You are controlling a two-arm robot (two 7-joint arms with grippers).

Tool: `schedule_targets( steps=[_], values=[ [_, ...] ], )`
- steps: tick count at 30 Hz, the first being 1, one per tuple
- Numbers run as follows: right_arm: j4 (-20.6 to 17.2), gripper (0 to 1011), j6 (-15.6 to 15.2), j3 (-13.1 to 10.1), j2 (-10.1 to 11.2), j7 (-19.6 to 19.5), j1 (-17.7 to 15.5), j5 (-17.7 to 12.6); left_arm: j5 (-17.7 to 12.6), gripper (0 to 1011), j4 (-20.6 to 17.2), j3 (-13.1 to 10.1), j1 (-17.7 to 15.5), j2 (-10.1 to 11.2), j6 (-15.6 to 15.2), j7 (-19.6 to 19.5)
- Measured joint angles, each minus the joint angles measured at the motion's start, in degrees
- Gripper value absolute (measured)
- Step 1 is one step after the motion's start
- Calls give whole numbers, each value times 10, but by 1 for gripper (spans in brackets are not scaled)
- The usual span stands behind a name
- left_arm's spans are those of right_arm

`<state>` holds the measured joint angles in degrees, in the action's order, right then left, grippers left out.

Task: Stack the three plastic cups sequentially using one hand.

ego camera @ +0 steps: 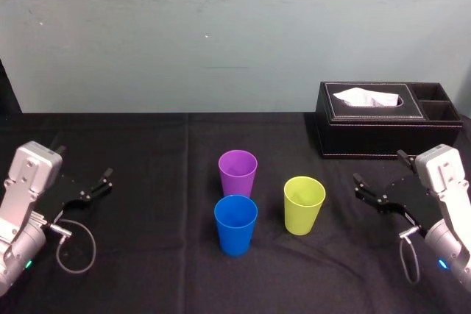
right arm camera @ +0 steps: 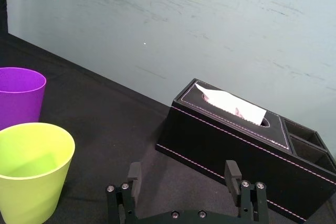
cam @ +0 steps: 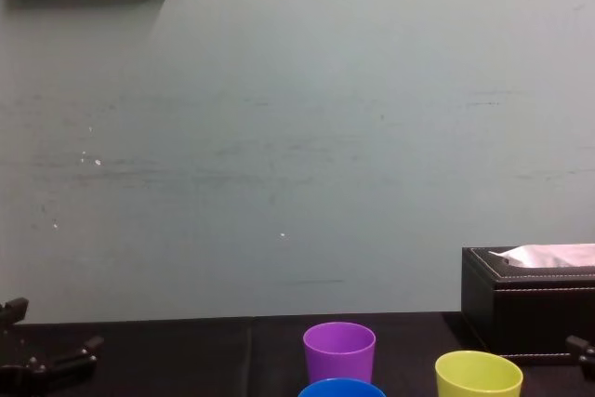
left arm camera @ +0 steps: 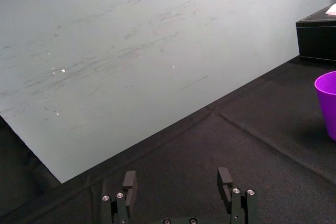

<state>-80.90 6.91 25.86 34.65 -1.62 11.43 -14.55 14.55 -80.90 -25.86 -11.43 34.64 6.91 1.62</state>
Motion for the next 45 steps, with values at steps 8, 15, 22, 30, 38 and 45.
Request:
schedule_targets(
  steps=[8, 15, 22, 30, 38, 45],
  values=[
    [0, 1004, 0, 0, 0, 0, 0, 0, 0, 1000, 0, 0, 0, 0, 0, 0],
    [0, 1004, 0, 0, 0, 0, 0, 0, 0, 1000, 0, 0, 0, 0, 0, 0],
    [0, 1004, 0, 0, 0, 0, 0, 0, 0, 1000, 0, 0, 0, 0, 0, 0],
    [0, 1004, 0, 0, 0, 0, 0, 0, 0, 1000, 0, 0, 0, 0, 0, 0],
    [0, 1004, 0, 0, 0, 0, 0, 0, 0, 1000, 0, 0, 0, 0, 0, 0],
    [0, 1004, 0, 0, 0, 0, 0, 0, 0, 1000, 0, 0, 0, 0, 0, 0]
  ],
)
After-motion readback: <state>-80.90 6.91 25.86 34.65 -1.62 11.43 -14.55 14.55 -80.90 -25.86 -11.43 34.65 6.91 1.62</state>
